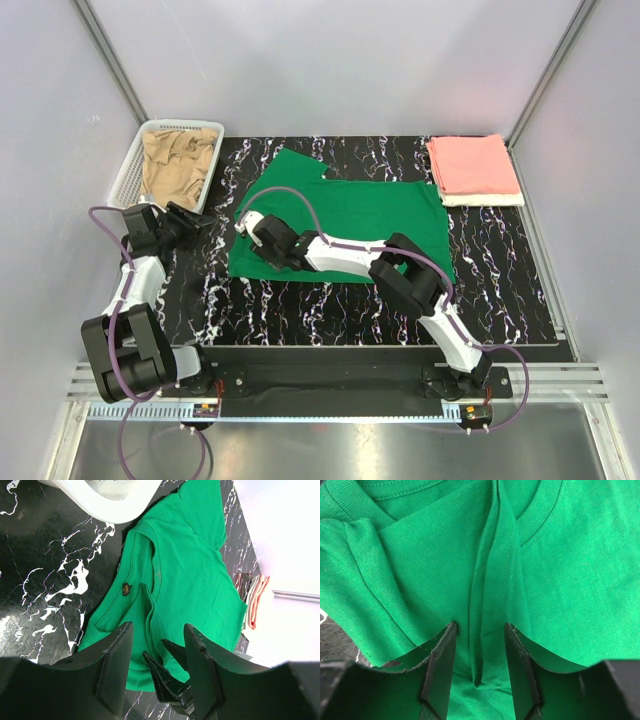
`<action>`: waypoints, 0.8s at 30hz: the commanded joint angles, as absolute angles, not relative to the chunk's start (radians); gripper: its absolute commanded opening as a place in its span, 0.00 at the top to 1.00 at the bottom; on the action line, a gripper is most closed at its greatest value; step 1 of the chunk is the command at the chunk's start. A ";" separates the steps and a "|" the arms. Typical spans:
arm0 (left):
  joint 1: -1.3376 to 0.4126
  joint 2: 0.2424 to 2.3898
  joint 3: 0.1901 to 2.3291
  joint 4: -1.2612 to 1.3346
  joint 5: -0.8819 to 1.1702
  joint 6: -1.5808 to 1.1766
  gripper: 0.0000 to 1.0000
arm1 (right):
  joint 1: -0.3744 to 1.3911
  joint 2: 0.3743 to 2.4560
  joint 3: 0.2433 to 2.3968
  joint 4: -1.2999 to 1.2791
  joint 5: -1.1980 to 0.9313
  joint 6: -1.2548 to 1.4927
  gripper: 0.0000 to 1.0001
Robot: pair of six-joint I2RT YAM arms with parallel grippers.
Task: Fold and stack the t-shirts
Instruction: Fold the tshirt
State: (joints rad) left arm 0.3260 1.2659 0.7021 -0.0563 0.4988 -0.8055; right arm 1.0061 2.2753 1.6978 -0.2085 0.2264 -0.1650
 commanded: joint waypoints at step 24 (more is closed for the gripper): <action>0.330 1.247 0.715 -0.005 0.531 -0.799 0.50 | 1.014 2.244 1.753 -0.221 0.393 -0.170 0.64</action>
State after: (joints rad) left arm 0.3260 1.2659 0.7021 -0.0540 0.5022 -0.8051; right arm 1.0073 2.2753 1.7081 -0.2283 0.3294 -0.1589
